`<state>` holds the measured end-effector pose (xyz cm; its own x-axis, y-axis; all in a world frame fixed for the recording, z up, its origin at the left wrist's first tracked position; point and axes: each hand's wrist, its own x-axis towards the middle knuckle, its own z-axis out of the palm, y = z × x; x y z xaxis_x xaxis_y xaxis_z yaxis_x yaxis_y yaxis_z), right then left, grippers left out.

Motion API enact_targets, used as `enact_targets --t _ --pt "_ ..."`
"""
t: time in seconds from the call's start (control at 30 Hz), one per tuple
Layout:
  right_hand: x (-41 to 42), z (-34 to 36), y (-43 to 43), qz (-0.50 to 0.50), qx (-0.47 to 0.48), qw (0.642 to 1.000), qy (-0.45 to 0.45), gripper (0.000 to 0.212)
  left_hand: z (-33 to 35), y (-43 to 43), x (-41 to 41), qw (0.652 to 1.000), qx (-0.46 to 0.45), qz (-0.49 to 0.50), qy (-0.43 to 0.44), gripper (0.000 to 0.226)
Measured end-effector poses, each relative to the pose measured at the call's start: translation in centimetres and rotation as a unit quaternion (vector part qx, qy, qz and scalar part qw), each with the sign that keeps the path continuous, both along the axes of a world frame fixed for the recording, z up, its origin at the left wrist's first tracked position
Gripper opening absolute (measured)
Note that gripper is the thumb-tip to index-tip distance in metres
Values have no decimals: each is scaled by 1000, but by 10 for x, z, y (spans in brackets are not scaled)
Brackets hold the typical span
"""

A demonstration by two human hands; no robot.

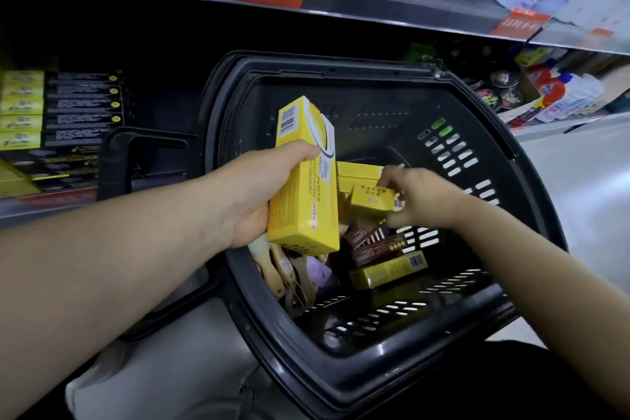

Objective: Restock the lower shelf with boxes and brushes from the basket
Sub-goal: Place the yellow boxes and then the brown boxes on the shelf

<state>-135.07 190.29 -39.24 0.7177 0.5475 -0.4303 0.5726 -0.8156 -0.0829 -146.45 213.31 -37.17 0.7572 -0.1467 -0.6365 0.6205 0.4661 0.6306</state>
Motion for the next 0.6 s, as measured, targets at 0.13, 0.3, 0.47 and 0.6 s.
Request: enact_targets --t 0.13,0.3,0.47,0.6 --pt "-25 58 -3 -21 263 959 -107 44 5 3 -4 999 14 32 -5 25" --pt "-69 70 22 137 378 895 -190 46 16 7 0 998 -39 12 -51 55" --pt "-94 65 50 159 419 886 -115 40 27 23 -8 996 -52 10 -67 62" --pt "-108 75 74 -8 553 823 127 32 34 45 -20 996 -2 22 -89 72"
